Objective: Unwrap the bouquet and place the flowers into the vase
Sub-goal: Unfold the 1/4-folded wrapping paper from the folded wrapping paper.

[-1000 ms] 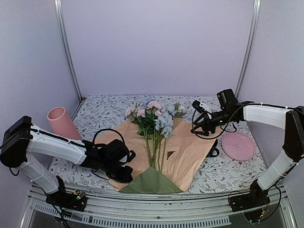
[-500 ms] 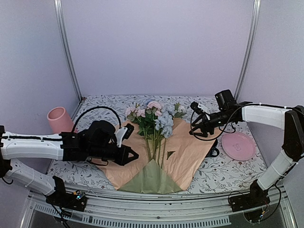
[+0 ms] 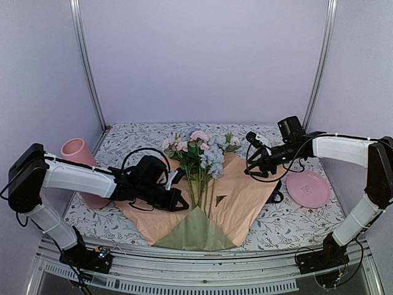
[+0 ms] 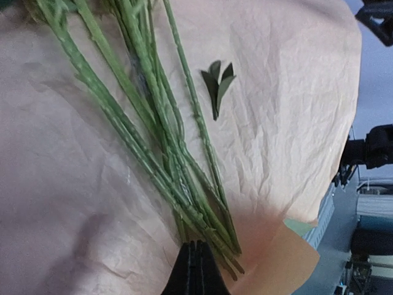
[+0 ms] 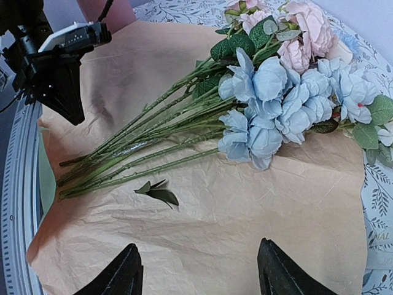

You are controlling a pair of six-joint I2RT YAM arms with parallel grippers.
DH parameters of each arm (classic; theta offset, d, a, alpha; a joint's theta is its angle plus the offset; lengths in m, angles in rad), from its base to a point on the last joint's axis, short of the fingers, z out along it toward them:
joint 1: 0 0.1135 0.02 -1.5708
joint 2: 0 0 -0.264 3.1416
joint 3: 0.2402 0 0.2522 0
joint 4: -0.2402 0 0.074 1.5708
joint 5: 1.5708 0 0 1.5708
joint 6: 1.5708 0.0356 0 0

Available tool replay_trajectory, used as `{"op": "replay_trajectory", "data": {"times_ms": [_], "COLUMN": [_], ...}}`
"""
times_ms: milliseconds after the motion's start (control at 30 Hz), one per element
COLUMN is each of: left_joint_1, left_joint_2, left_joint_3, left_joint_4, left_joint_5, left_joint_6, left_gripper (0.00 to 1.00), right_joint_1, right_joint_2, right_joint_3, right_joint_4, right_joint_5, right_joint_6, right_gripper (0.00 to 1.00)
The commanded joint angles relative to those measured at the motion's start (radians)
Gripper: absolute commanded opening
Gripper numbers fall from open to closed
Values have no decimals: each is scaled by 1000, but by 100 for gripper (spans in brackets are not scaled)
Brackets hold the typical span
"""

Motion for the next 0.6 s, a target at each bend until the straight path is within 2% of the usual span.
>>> {"op": "replay_trajectory", "data": {"times_ms": [0, 200, 333, 567], "left_joint_1": [-39, -174, -262, -399], "left_joint_2": [13, -46, -48, 59], "left_joint_3": [0, -58, -67, -12], "left_joint_4": [58, 75, 0, -169], "left_joint_5": [194, 290, 300, 207], "left_joint_6": [42, 65, 64, 72], "left_gripper": [0, 0, 0, 0], "right_joint_1": [10, 12, 23, 148], "right_joint_2": [-9, -5, 4, 12], "right_joint_3": [24, 24, 22, -1], "right_joint_4": [-7, -6, 0, 21], "right_joint_5": [-27, -37, -49, -68], "right_joint_6": [-5, -5, 10, 48], "right_gripper": [66, 66, 66, 65]}}
